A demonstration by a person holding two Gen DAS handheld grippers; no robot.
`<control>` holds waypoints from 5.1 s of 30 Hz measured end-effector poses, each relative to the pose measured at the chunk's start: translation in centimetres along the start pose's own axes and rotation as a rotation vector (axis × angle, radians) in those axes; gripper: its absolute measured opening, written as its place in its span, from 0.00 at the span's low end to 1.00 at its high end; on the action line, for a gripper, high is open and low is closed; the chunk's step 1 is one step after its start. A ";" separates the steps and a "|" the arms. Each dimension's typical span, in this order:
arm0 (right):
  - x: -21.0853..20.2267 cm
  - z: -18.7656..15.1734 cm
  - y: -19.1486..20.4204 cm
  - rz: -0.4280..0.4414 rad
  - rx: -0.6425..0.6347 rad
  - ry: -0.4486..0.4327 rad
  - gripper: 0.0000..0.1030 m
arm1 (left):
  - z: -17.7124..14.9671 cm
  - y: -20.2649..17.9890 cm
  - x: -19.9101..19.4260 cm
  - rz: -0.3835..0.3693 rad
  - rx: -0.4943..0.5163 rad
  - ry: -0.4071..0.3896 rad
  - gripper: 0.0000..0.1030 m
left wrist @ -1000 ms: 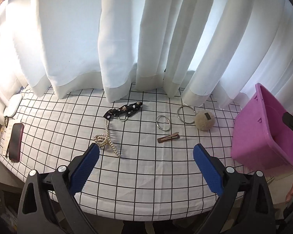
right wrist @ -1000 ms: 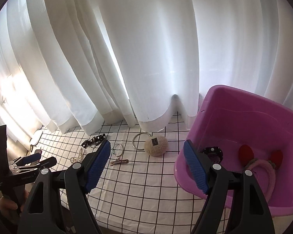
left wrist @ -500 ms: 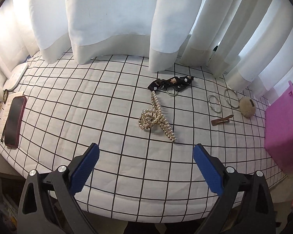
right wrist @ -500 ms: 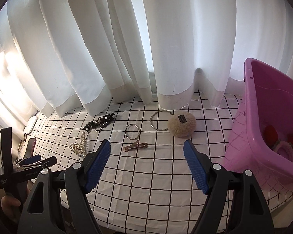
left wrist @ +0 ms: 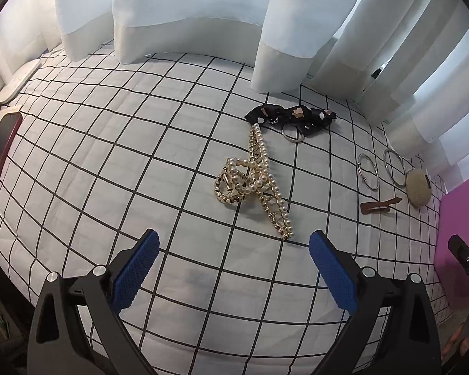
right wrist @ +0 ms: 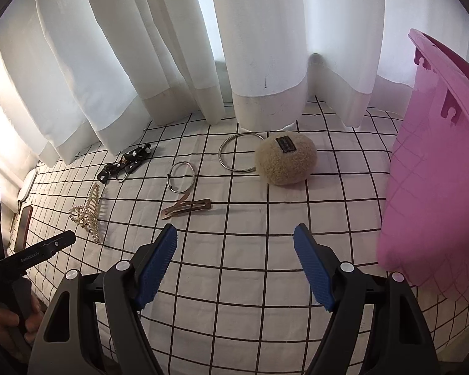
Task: Organize jewelry
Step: 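Grasp the gold pearl hair clip with the left gripper while the right gripper grasps the beige pom-pom ball, then carry the pearl clip and pom-pom ball over the pink tub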
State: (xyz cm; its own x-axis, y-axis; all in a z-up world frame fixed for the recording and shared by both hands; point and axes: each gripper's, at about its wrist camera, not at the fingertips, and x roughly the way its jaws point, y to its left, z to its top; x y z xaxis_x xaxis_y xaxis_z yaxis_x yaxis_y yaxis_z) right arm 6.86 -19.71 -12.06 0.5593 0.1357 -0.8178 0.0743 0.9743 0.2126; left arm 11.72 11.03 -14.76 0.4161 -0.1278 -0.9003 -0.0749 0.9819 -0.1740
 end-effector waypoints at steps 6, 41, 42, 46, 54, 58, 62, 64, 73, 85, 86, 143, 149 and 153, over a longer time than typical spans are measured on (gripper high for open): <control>3.1 0.0 -1.1 0.014 -0.008 -0.007 0.71 | 0.7 -1.2 1.9 0.018 -0.027 -0.038 0.92; 11.3 5.0 -4.3 -0.153 -0.040 -0.046 0.71 | 1.4 -1.7 5.2 0.165 -0.119 -0.126 0.92; 11.4 5.0 -4.3 -0.149 -0.037 -0.044 0.71 | 1.4 -1.8 5.3 0.169 -0.118 -0.128 0.92; 11.7 5.2 -4.2 -0.143 -0.035 -0.050 0.71 | 1.5 -1.7 5.3 0.167 -0.123 -0.133 0.92; 11.6 4.9 -3.9 -0.153 -0.065 -0.071 0.71 | 1.6 -1.6 5.3 0.162 -0.126 -0.142 0.90; 11.6 4.5 -3.5 -0.153 -0.078 -0.078 0.71 | 1.2 -1.9 5.1 0.192 -0.105 -0.148 0.81; 11.5 4.4 -3.5 -0.146 -0.075 -0.087 0.71 | 1.2 -1.7 4.8 0.194 -0.096 -0.155 0.69; 11.3 4.3 -3.4 -0.142 -0.081 -0.094 0.71 | 1.2 -1.6 4.7 0.198 -0.097 -0.160 0.63; 10.1 3.6 -3.0 -0.109 -0.080 -0.124 0.65 | 1.0 -1.1 4.3 0.162 -0.096 -0.174 0.43; 7.7 2.5 -1.8 -0.089 -0.083 -0.158 0.65 | 0.8 -0.4 2.9 0.141 -0.078 -0.195 0.43; 7.6 2.4 -1.6 -0.088 -0.085 -0.159 0.65 | 0.8 -0.3 2.7 0.137 -0.075 -0.196 0.43; -27.5 -4.3 -18.1 -0.329 0.194 -0.451 0.65 | -3.8 -33.0 -17.8 -0.386 0.586 -0.329 0.43; -27.1 -4.0 -24.3 -0.299 0.227 -0.428 0.65 | -4.9 -40.5 -16.5 -0.395 0.596 -0.323 0.43; -24.9 -3.1 -27.1 -0.267 0.233 -0.374 0.65 | -5.3 -44.3 -14.5 -0.378 0.615 -0.283 0.43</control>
State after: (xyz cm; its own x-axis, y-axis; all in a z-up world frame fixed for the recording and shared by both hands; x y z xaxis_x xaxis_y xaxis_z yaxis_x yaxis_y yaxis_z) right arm -11.62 -48.99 0.90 0.7495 -0.2269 -0.6219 0.4131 0.8944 0.1715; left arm 4.20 -31.39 3.94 0.5349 -0.5106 -0.6732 0.6008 0.7901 -0.1218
